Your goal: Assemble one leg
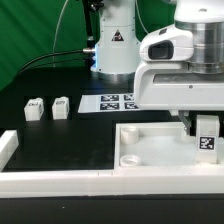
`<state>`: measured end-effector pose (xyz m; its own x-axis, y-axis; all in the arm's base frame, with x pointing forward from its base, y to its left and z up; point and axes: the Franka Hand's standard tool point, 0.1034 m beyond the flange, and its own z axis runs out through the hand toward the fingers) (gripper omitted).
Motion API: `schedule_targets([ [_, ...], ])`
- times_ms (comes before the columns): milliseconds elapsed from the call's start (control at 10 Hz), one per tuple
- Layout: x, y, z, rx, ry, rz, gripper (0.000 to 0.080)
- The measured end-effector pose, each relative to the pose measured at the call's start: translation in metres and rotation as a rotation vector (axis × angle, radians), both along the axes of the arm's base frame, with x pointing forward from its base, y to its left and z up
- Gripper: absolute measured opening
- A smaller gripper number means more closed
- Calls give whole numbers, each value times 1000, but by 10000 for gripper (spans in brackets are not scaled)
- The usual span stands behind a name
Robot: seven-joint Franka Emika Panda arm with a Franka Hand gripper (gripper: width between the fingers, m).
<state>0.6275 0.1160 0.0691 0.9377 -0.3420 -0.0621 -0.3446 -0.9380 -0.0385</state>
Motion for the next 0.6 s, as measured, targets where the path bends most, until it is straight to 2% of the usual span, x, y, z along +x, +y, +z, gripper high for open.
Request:
schedule_targets([
  [600,1,1,-1,-29,32,-700,290],
])
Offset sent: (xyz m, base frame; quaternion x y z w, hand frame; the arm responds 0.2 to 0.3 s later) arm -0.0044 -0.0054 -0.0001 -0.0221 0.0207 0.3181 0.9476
